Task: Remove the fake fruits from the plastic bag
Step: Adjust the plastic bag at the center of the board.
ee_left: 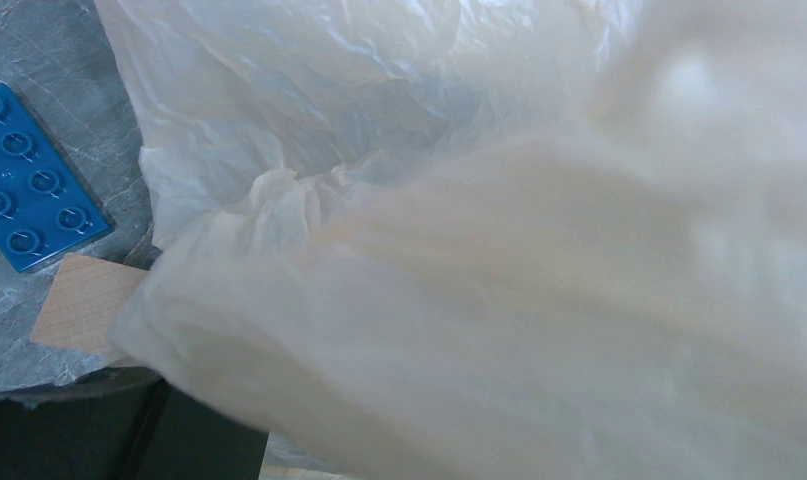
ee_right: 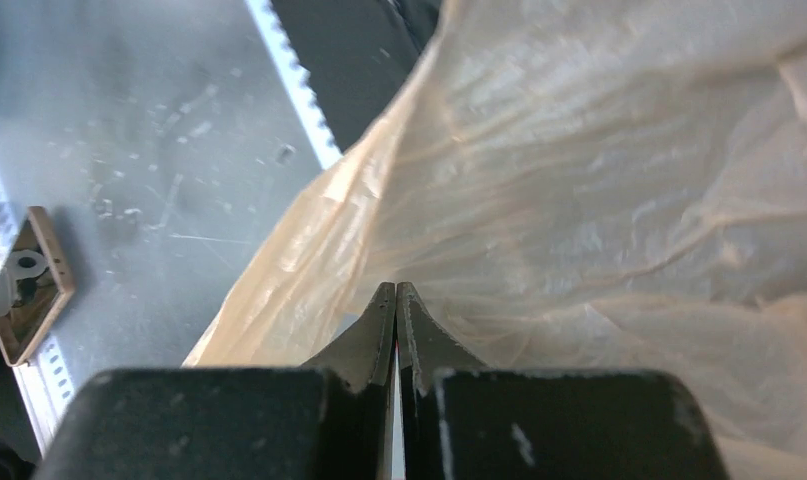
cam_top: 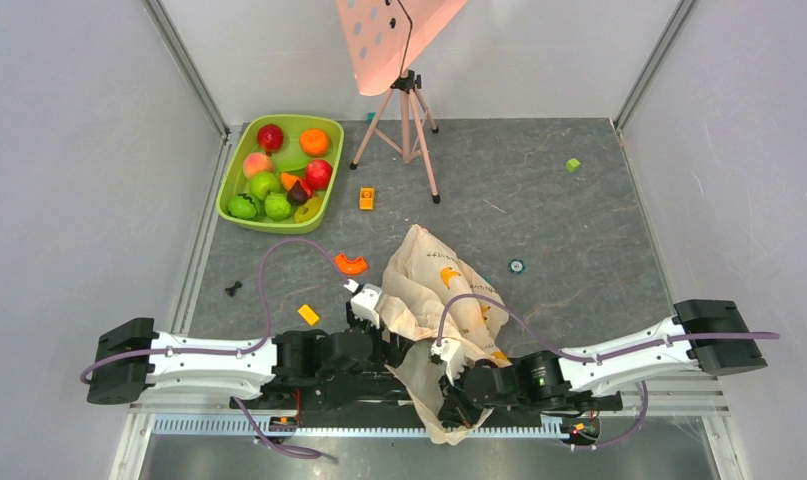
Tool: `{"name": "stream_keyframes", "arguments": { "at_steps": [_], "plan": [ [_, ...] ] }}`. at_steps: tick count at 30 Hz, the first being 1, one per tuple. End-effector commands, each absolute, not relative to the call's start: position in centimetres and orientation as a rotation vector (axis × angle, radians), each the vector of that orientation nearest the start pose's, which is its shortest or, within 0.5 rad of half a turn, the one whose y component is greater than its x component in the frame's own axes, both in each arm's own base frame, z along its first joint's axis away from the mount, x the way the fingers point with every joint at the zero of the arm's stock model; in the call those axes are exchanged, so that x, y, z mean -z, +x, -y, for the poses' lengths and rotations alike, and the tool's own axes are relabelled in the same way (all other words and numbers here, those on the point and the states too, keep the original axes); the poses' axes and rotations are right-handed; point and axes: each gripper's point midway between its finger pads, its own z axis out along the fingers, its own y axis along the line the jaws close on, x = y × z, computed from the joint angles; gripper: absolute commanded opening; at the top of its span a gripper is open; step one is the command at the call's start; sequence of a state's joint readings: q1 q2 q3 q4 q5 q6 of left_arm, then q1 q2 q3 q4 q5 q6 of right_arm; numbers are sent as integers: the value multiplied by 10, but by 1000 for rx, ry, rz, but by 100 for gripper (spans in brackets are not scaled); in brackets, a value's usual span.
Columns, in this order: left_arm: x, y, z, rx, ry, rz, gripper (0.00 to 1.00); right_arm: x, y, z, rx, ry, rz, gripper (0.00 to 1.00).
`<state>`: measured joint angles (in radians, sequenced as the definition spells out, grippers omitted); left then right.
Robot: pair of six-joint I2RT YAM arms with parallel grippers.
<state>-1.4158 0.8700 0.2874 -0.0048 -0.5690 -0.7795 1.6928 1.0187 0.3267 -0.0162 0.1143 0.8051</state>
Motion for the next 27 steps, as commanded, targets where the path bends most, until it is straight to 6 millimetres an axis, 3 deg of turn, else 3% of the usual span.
{"name": "stream_keyframes", "arguments": {
  "at_steps": [1,5,8,10,14,17,19,22,27],
  "plan": [
    [-82,113,260,758,307,-2087,87,-15,-38,-252,-888,-951,-2504,0],
    [-80,113,258,753,300,-2091,87,-1,-30,-235,-740,-914,-2566,0],
    [-80,113,257,756,294,-2090,87,-11,-16,-238,-705,-833,-2520,0],
    [-80,113,257,754,296,-2089,87,-31,-2,-247,-730,-755,-2439,0],
    [-80,113,256,750,295,-2088,87,-88,21,-271,-884,-639,-2216,1],
    [-79,114,255,747,296,-2087,87,-123,31,-283,-988,-569,-2078,6],
    [-80,114,256,745,300,-2087,87,-136,36,-287,-1009,-543,-2024,13],
    [-79,114,256,741,304,-2087,87,-141,48,-291,-964,-506,-2010,24],
    [-80,113,259,743,319,-2086,87,-130,80,-289,-888,-337,-2076,21]
  ]
}}
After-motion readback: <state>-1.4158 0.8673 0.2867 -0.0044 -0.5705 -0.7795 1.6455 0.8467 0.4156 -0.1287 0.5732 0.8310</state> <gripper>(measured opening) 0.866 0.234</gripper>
